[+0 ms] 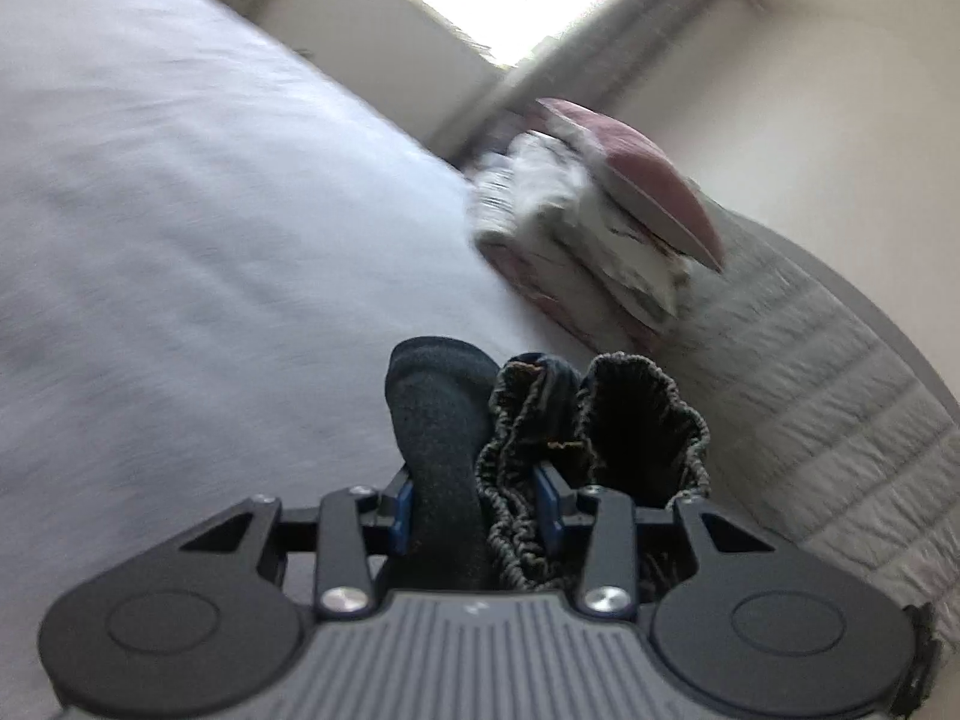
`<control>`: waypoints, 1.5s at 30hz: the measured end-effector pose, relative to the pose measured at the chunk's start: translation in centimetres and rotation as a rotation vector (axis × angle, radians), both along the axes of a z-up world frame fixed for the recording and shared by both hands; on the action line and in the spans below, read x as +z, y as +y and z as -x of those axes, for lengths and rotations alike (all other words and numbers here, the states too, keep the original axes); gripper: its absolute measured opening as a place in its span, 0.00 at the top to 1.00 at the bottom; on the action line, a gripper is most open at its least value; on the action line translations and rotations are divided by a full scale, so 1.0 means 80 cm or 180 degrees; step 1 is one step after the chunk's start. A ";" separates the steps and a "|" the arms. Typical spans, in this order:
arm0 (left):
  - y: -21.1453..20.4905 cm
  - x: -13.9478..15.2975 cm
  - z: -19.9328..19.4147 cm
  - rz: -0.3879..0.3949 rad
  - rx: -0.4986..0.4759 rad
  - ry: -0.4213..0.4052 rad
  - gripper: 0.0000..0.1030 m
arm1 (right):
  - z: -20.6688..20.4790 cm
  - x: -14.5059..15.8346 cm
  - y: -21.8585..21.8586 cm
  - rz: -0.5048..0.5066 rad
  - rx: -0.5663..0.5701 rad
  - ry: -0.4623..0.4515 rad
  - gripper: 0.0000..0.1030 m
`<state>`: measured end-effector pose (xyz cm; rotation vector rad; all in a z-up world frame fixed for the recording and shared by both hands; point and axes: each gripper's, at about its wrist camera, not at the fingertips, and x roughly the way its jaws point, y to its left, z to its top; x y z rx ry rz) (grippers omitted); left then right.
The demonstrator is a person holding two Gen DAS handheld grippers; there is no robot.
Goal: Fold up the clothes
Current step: 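Lower the jeans onto the folded clothes pile with both grippers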
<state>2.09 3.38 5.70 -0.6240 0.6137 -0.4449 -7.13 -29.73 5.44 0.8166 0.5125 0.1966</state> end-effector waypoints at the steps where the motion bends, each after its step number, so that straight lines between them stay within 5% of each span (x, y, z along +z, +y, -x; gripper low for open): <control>1: -0.020 0.012 -0.008 -0.0035 -0.0076 -0.0051 0.61 | 0.005 0.008 -0.012 0.0001 -0.0104 -0.0045 0.70; 12: -0.205 0.117 -0.097 -0.0020 -0.0752 -0.0409 0.62 | 0.038 0.064 -0.140 0.0036 -0.1088 -0.0644 0.70; 22: -0.364 0.144 -0.167 0.0255 -0.1650 -0.0462 0.62 | 0.105 0.101 -0.182 0.0563 -0.2327 -0.1076 0.70; 33: -0.565 0.163 -0.182 0.0262 -0.2671 -0.0499 0.64 | 0.139 0.078 -0.224 0.0740 -0.3426 -0.1065 0.69; 41: -0.702 0.157 -0.158 -0.0175 -0.3206 -0.0615 0.64 | 0.157 0.053 -0.272 0.0635 -0.3986 -0.0793 0.64; 45: -0.740 0.126 -0.159 -0.0311 -0.3081 -0.0471 0.62 | 0.165 0.031 -0.295 0.0517 -0.4045 -0.0641 0.60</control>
